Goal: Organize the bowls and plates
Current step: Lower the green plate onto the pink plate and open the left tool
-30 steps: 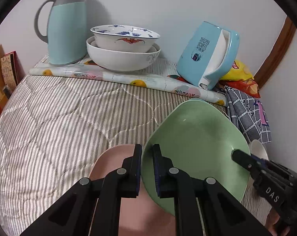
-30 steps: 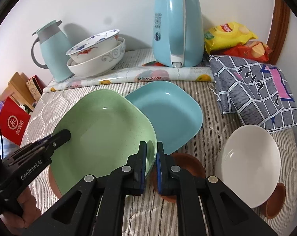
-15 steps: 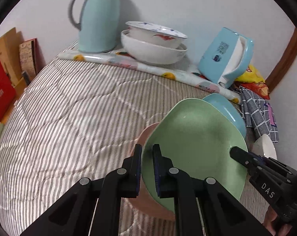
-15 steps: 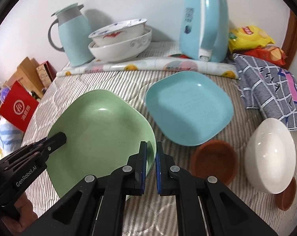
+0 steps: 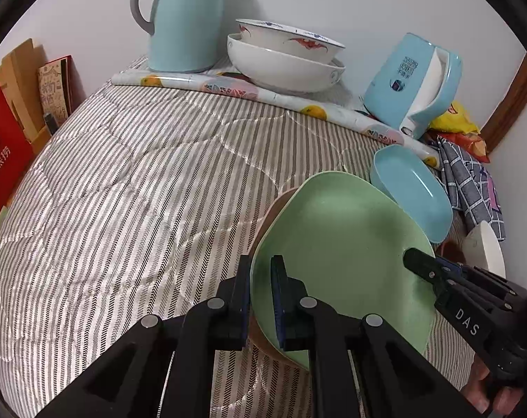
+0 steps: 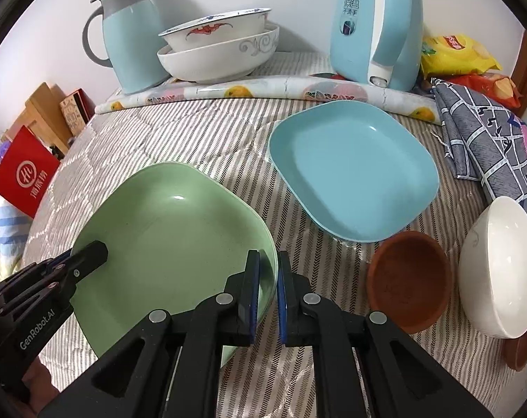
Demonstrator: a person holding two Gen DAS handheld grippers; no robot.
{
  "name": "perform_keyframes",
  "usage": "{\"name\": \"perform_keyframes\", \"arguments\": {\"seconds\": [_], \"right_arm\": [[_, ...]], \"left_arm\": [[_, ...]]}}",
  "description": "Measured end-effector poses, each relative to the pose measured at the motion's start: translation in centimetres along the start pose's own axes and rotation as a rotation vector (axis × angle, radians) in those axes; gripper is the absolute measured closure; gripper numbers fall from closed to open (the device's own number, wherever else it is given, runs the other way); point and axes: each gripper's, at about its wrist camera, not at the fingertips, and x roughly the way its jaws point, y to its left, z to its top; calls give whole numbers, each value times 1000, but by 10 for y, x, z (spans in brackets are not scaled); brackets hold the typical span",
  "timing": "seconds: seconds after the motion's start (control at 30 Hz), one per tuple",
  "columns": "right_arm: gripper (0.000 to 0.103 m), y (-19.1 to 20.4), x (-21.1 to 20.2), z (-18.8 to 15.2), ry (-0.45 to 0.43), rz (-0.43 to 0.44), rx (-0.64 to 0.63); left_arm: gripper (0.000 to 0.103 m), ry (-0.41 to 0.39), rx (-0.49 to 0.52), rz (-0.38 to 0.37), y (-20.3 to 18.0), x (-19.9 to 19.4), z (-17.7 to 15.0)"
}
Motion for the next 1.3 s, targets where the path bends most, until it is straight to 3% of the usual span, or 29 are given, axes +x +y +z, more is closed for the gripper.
{"name": "perform_keyframes", "arguments": {"seconds": [0.23, 0.3, 0.33, 0.37, 0.5, 0.73, 0.8, 0.87, 1.13, 1.2, 1.3], "right_arm": [[93, 1, 1, 1, -5, -8, -9], [87, 2, -2, 0, -8, -4, -10], [79, 2, -3, -1, -8, 0, -11], [73, 1, -4, -2, -11, 2, -12], [73, -1, -11, -7, -18, -1, -13], [72, -14, -32, -16, -38, 9, 5], [67, -20, -41, -16, -58, 12, 16], [56, -29, -52, -14, -85, 5, 28], [51, -78, -90, -6, -174, -36, 102], [50, -90, -95, -4, -184, -43, 121], [46, -107, -98, 0, -169, -34, 144]], "left_arm": [[92, 19, -1, -17, 2, 1, 0], [89, 22, -1, -19, 3, -1, 0], [88, 25, -5, -28, 4, -2, -1], [83, 23, -12, -43, 5, -4, -1], [59, 2, 1, -23, 4, -12, -4], [58, -12, -4, -30, -2, -25, -3], [58, -22, 4, -29, -8, -30, -3], [58, -28, 11, -32, -16, -34, -2], [56, -51, 46, -20, -52, -40, 5], [51, -48, 52, -15, -61, -39, 8], [51, -54, 58, -3, -73, -38, 13]]}}
